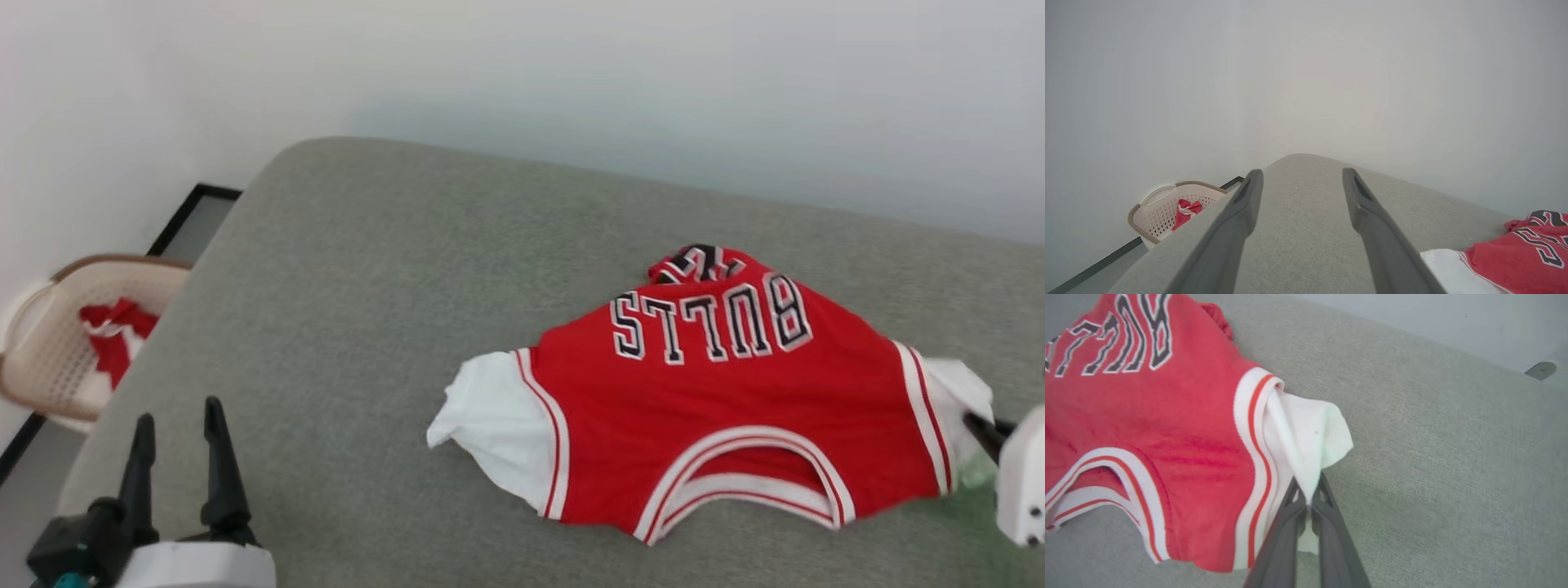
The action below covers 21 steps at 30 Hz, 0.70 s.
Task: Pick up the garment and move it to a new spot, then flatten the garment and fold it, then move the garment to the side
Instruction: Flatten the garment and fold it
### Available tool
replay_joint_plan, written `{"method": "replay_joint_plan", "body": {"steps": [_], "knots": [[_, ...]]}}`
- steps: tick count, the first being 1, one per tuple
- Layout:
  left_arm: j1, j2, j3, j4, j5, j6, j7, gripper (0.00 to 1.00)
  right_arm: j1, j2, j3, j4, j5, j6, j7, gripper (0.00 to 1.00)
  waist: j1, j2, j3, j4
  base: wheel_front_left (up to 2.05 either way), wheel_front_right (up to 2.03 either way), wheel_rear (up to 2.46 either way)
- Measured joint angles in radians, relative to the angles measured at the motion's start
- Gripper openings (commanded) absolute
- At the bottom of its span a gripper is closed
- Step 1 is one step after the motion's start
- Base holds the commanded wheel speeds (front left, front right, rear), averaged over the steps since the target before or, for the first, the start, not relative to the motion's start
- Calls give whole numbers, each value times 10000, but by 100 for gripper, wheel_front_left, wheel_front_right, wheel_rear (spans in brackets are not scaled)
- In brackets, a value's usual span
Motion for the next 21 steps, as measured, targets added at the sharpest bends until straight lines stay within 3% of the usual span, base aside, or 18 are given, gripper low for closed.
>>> {"method": "replay_joint_plan", "body": {"steps": [7, 17, 18, 19, 21], "knots": [[355, 44, 104, 88, 84, -151, 0, 100, 2043, 610, -1450, -533, -345, 0, 295, 0, 0, 0, -405, -697, 0, 0, 0], [398, 144, -15, 384, 71, -267, 0, 100, 2345, 1152, -1258, 570, -500, 0, -332, 0, 0, 0, -741, -1246, 0, 0, 0], [401, 161, -25, 397, 69, -295, 0, 100, 2197, 1137, -1162, 738, -449, 0, -435, 13, 0, 0, -754, -1290, 0, 0, 0], [401, 176, -38, 407, 67, -313, 12, 100, 2053, 1091, -1028, 859, -458, 0, -537, 36, 0, 0, -762, -1330, 0, 0, 0], [403, 217, -90, 426, 35, -366, 84, 100, 1803, 984, -786, 1145, -445, 0, -662, 100, 0, 0, -762, -1403, 0, 0, 0]]}}
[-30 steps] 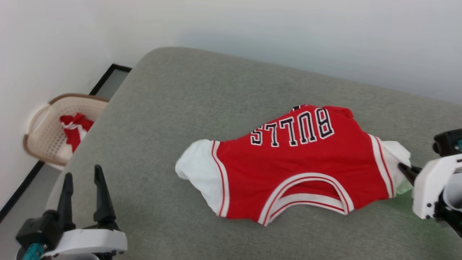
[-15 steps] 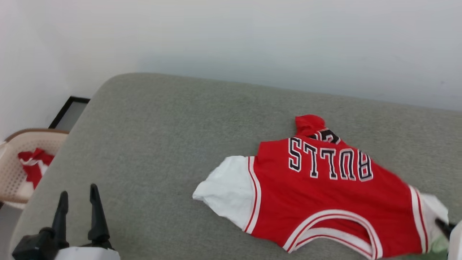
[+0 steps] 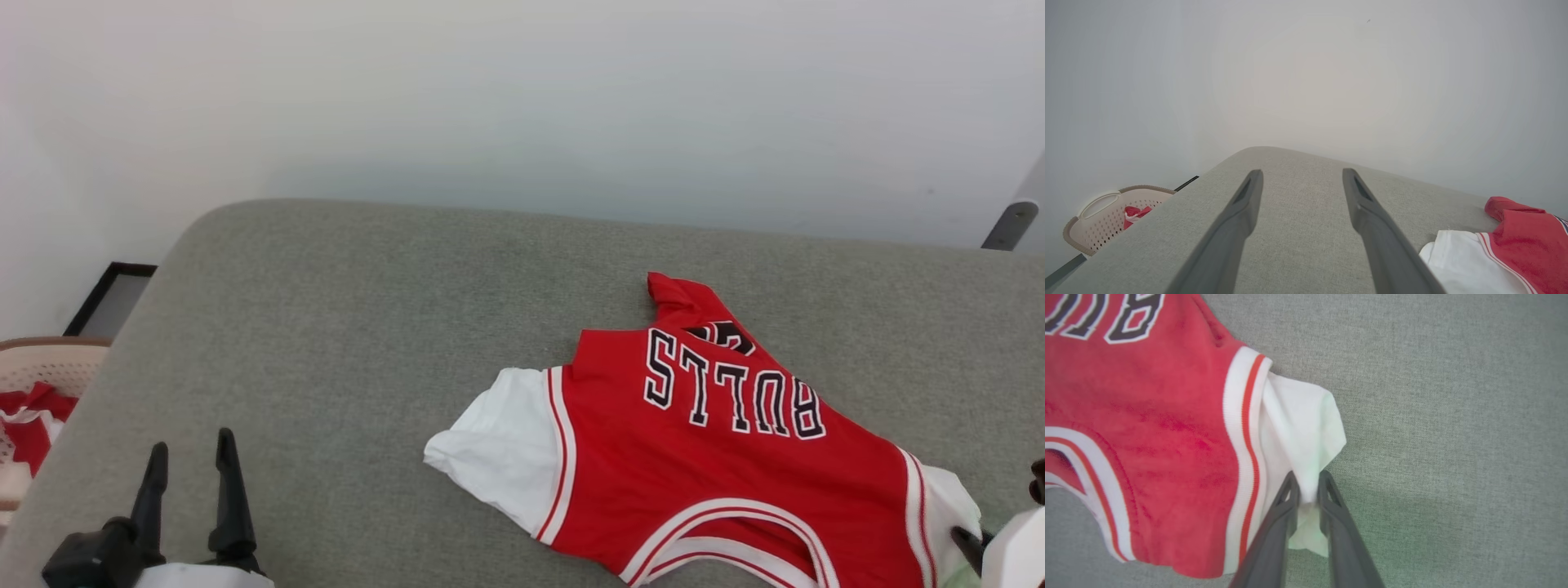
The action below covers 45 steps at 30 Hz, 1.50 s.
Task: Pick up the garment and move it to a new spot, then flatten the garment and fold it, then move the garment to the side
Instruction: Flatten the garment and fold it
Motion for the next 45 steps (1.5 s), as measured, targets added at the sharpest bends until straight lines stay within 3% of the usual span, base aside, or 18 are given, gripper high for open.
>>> {"method": "replay_joint_plan", "body": {"steps": [7, 15, 24, 30, 38, 45], "knots": [[-59, 186, -236, -144, -282, -339, 479, 100, -684, -454, 581, -21, 372, 0, 17, 100, 0, 0, 72, -257, 0, 0, 0], [-554, 945, -1070, -817, -1037, -794, 2991, 100, -726, -642, 278, -1728, 182, 0, -357, 100, 0, 0, 50, -672, 0, 0, 0], [-1833, 1774, -1918, -1361, -2399, -938, 6280, 100, -221, 109, -431, -3365, -853, 0, -2000, 100, 0, 0, 81, -1310, 0, 0, 0], [-2734, 1931, -2320, -821, -3221, -907, 8312, 100, 231, 771, -897, -3960, -1287, 0, -2940, 100, 0, 0, 147, -1785, 0, 0, 0], [-3853, 2123, -2876, 598, -3802, -525, 10941, 100, 593, 1486, -1273, -4286, -1482, 0, -3152, 100, 0, 0, 398, -2347, 0, 0, 0], [-4393, 2426, -3336, 1954, -3641, -278, 12180, 100, 610, 1758, -1344, -4314, -1501, 0, -3137, 100, 0, 0, 715, -2716, 0, 0, 0]]}}
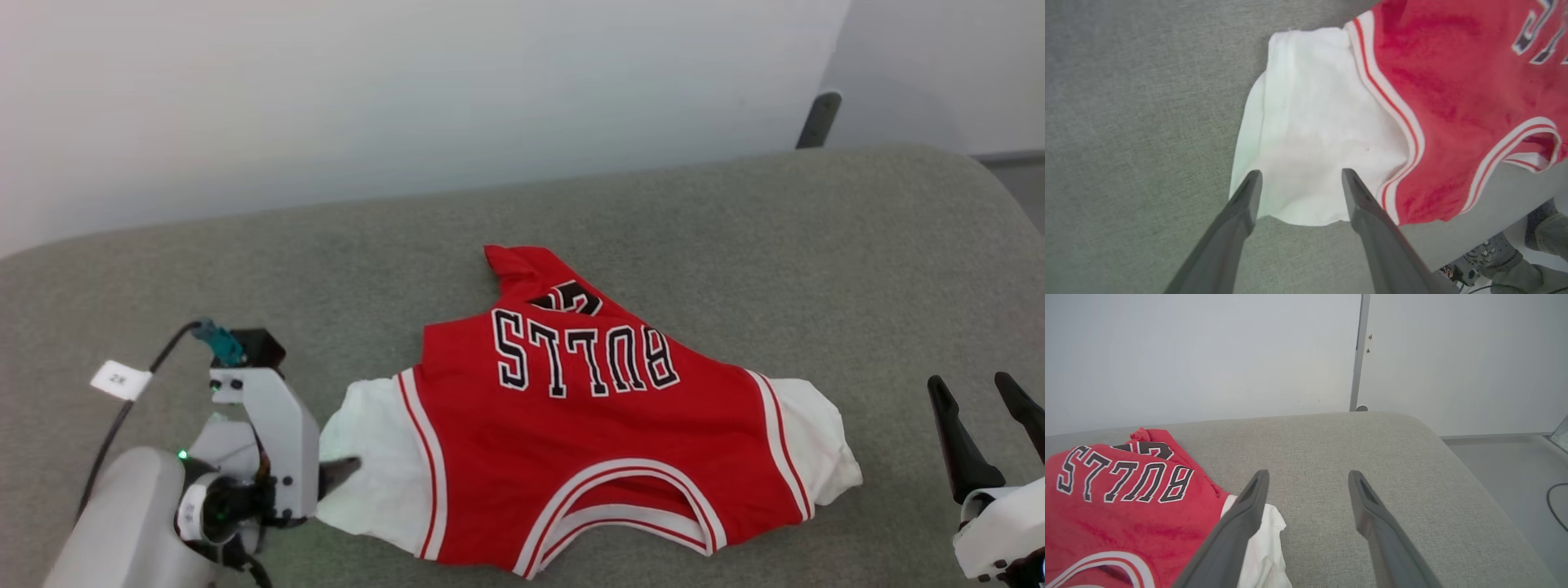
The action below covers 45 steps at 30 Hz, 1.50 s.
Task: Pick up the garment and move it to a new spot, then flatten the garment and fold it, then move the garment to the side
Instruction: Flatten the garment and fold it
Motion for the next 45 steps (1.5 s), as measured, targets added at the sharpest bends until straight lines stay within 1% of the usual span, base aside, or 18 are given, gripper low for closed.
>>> {"method": "replay_joint_plan", "body": {"steps": [3, 8, 15, 21, 22, 23, 24, 27, 30, 34, 39, 45], "knots": [[-171, 107, -73, 602, 69, 50, 265, 100, -7, 38, 8, 4, 8, 0, 31, 100, -1, 0, 150, -109, 0, 0, 0], [-443, 328, -314, 1455, 347, -17, 267, 100, -52, 58, -23, 2, 6, 0, 31, 100, 0, 0, 387, -218, 0, 0, 0], [-895, 322, -445, 2679, 493, -130, -8, 100, -159, 88, -79, 6, 29, 0, 84, 100, 0, 0, 597, -254, 0, 0, 0], [-1287, 69, -384, 3522, 280, 48, 136, 100, -263, 77, -98, -12, 63, 0, 297, 100, 0, 0, 702, -210, 0, 0, 0], [-1364, 21, -387, 3624, 257, 88, 244, 76, -261, 65, -69, -12, 100, 0, 397, 100, -1, 0, 715, -193, 0, 0, 0], [-1421, -21, -384, 3707, 211, 102, 337, 29, -258, 33, -50, -12, 132, 0, 493, 100, -1, 0, 728, -175, 0, 0, 0], [-1453, -67, -384, 3768, 125, 84, 424, 0, -250, -13, -12, -12, 169, 0, 627, 100, 0, 0, 741, -158, 0, 0, 0], [-1504, -105, -274, 3931, -219, 21, 817, 0, -120, -71, 165, 19, 541, 0, 1273, 100, 0, 0, 786, -107, 0, 0, 0], [-1502, -153, -286, 3847, -284, -79, 828, 0, 94, -171, 493, 221, 995, 0, 2318, 100, 0, 0, 854, -62, 0, 0, 0], [-1554, -163, -351, 3676, -276, -82, 802, 0, 31, -339, 690, 548, 1369, 0, 3183, 100, 0, 0, 977, 16, 0, 0, 0], [-1677, -203, -435, 3482, -234, 6, 771, 0, -496, -560, 934, 1193, 1559, 0, 3697, 100, 0, 0, 1164, 173, 0, 0, 0], [-1814, -349, -537, 3321, -186, 42, 711, 0, -1140, -771, 1289, 2372, 1827, -2, 4061, 100, 0, 0, 1365, 443, 0, 0, 0]]}}
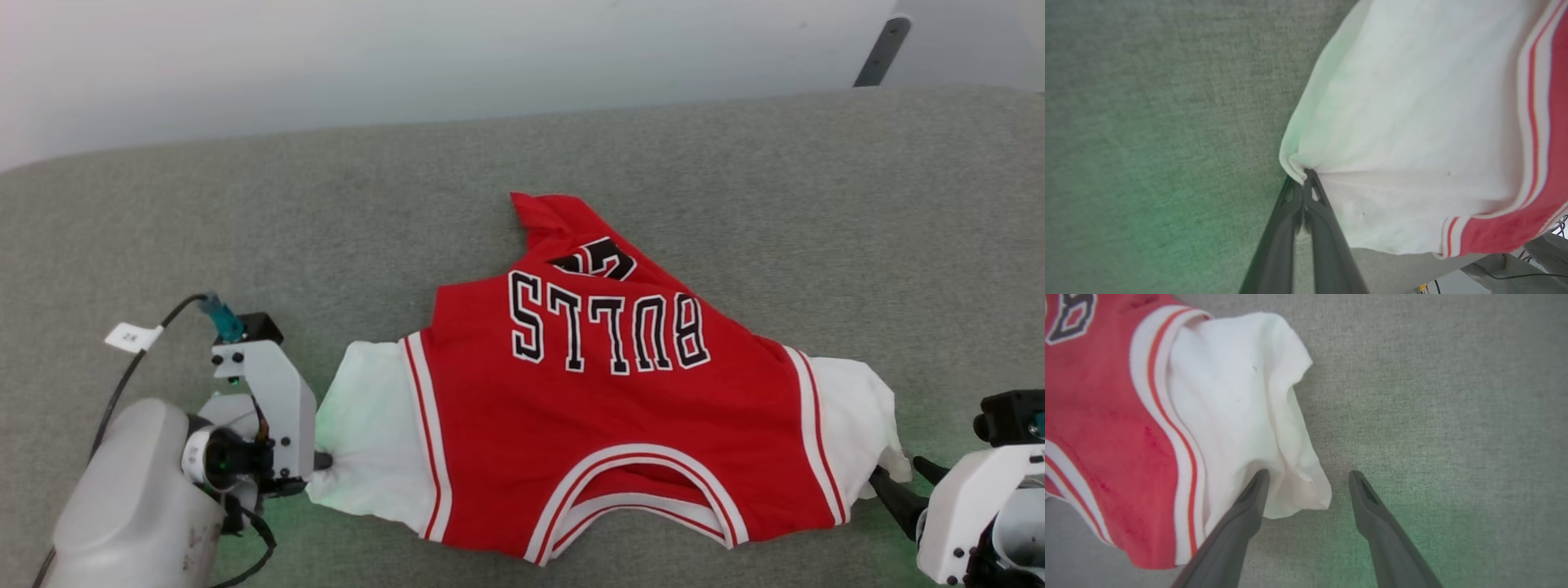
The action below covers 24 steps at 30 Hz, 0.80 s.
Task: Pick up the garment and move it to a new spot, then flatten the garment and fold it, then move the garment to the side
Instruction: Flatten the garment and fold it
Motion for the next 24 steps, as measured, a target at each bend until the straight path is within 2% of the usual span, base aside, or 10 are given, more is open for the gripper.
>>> {"method": "replay_joint_plan", "body": {"steps": [8, 9, 10, 17, 24], "knots": [[-194, -180, -102, -54, -2, 0, -132, 0, -946, -351, 800, 1563, 640, -8, 372, 100, 0, 0, 249, 316, 0, 0, 0], [-209, -199, -115, -50, -2, 0, -142, 0, -1061, -441, 961, 1707, 786, -12, 491, 33, 0, 0, 276, 349, 0, 0, 0], [-212, -201, -121, -50, -2, 0, -151, 0, -1172, -510, 1093, 1818, 949, -27, 550, 0, 0, 0, 300, 378, 0, 0, 0], [-313, -244, -215, -119, -8, -12, -186, 0, -1564, -897, 1461, 2119, 1964, -25, 886, 0, 0, 0, 264, 478, 0, 0, 0], [-846, -222, -359, -581, -15, -42, 159, 0, -1953, -1026, 1170, 1336, 3116, -21, 1536, 0, 0, 0, -190, 482, 0, 0, 0]]}}
